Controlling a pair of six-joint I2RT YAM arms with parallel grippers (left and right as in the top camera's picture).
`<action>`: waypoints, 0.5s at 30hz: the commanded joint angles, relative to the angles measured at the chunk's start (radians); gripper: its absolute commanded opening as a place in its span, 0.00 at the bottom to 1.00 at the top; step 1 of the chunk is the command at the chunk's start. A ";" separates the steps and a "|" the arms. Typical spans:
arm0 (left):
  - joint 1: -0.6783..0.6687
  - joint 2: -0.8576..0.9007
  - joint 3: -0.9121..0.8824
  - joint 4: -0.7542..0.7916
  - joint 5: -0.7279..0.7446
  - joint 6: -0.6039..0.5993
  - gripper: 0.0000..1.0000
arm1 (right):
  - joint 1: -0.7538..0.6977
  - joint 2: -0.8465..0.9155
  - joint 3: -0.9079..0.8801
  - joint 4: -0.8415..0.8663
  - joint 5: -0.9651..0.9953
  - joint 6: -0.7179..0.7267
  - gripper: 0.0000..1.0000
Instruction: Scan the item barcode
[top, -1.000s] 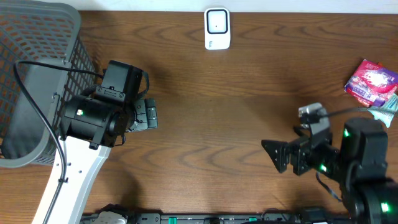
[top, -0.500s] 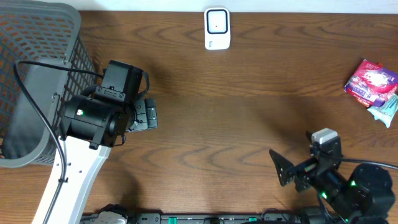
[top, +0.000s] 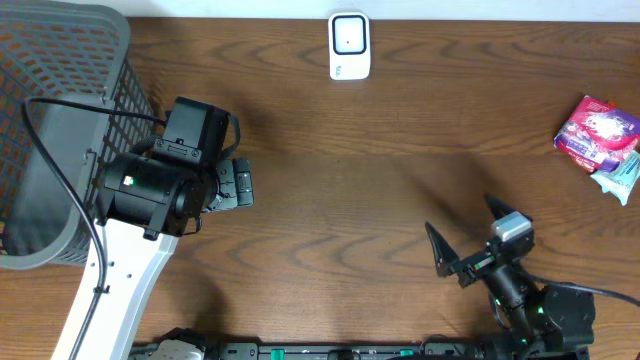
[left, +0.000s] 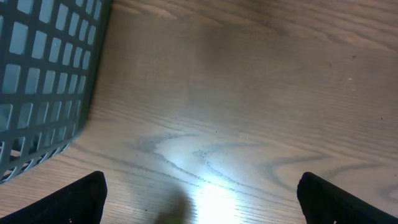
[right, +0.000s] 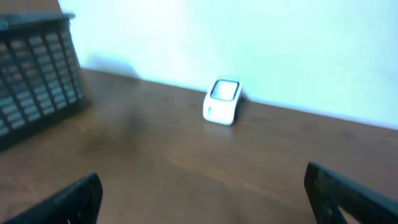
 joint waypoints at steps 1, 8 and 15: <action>0.005 0.000 -0.001 -0.005 -0.003 0.002 0.98 | 0.003 -0.016 -0.066 0.075 0.029 -0.007 0.99; 0.005 0.000 -0.002 -0.005 -0.003 0.002 0.98 | -0.014 -0.122 -0.206 0.241 0.189 0.054 0.99; 0.005 0.000 -0.001 -0.005 -0.003 0.002 0.98 | -0.090 -0.159 -0.286 0.325 0.208 0.068 0.99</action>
